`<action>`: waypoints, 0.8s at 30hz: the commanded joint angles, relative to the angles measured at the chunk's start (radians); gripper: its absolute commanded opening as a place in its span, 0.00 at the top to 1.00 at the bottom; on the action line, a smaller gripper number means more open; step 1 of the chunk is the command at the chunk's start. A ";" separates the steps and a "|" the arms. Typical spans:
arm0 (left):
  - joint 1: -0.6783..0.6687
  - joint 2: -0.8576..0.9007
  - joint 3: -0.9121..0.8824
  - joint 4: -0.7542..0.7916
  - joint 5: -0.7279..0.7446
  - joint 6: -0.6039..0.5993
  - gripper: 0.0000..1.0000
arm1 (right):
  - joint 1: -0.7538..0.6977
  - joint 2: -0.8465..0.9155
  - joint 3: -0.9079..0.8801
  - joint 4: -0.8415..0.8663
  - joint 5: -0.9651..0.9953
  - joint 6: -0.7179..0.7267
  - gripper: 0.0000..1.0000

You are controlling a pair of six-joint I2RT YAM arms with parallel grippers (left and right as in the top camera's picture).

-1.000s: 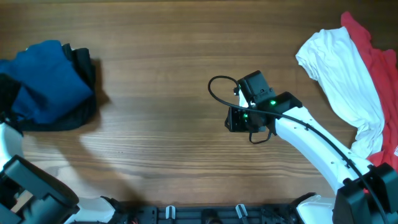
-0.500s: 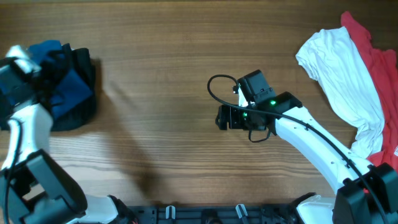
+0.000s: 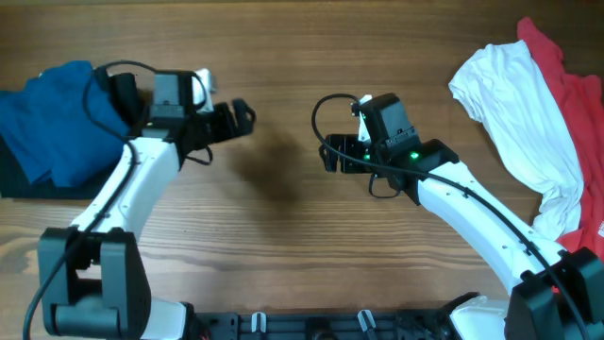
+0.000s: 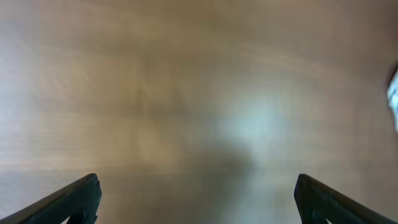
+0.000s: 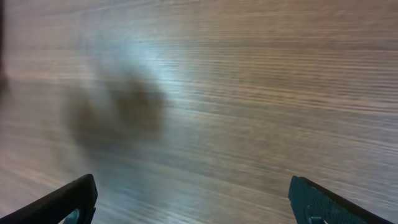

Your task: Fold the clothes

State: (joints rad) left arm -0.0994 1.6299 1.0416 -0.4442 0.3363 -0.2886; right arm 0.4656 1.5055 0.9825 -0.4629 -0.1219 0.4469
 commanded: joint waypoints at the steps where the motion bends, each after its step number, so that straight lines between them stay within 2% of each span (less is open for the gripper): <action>1: -0.017 -0.017 0.006 -0.150 -0.015 0.023 0.00 | 0.004 -0.013 0.007 -0.024 0.099 -0.002 0.00; 5: -0.005 -0.031 0.006 -0.379 -0.015 0.019 0.00 | 0.004 -0.070 0.007 -0.104 0.113 0.004 0.01; 10: -0.011 -0.118 0.006 -0.538 -0.075 0.020 0.00 | 0.004 -0.245 0.007 -0.242 0.219 0.138 0.01; 17: -0.130 -0.414 0.004 -0.499 -0.262 0.019 0.00 | 0.044 -0.541 0.006 -0.366 0.368 0.140 0.00; 24: -0.248 -0.759 0.004 -0.482 -0.357 0.012 0.00 | 0.198 -0.793 -0.056 -0.394 0.501 0.141 0.00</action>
State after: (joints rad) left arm -0.3035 1.0050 1.0416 -0.9195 0.0700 -0.2852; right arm 0.5995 0.8009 0.9699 -0.8471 0.2646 0.5751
